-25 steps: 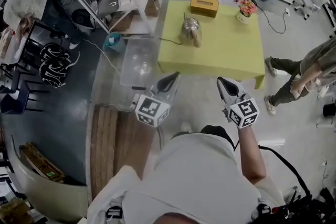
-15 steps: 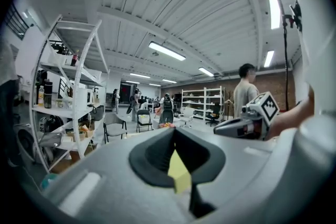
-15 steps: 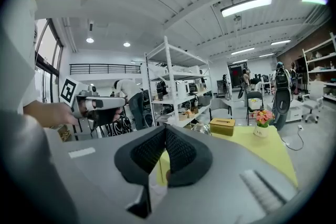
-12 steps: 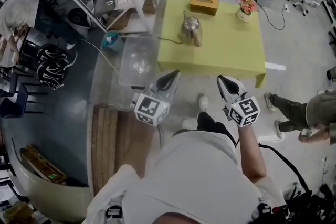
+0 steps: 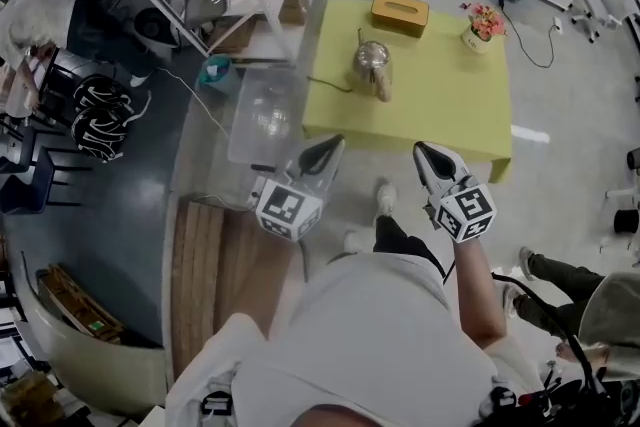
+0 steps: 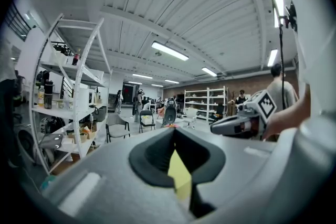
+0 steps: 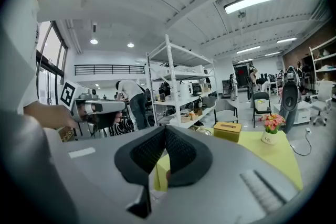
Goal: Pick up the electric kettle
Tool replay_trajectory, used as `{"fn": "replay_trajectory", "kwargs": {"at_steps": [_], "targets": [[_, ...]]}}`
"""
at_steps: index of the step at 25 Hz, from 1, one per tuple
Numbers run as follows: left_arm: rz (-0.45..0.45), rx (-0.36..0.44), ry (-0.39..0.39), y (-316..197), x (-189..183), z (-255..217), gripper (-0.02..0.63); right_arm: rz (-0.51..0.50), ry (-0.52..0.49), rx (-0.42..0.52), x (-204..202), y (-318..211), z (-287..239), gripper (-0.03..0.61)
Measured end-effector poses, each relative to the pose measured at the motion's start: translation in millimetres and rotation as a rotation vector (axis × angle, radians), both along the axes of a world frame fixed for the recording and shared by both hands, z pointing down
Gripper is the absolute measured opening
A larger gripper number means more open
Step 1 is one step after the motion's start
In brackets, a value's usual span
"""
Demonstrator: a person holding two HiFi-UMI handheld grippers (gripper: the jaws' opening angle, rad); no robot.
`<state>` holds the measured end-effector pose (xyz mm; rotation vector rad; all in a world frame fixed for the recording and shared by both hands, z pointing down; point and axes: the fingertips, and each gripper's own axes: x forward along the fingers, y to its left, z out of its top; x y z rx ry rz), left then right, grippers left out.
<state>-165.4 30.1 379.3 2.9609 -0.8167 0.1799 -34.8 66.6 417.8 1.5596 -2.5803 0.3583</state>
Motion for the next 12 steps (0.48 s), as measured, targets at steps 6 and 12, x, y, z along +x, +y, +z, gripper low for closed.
{"fn": "replay_trajectory", "kwargs": {"at_steps": [6,12], "targets": [[-0.035,-0.010,0.012,-31.4,11.9,6.5,0.005,-0.051,-0.018,0.006,10.4,-38.2,4.1,0.005],[-0.076,-0.010,0.006,-71.2,33.0,11.4,0.005,-0.101,-0.016,0.009,32.3,-83.1,6.9,0.005]]}}
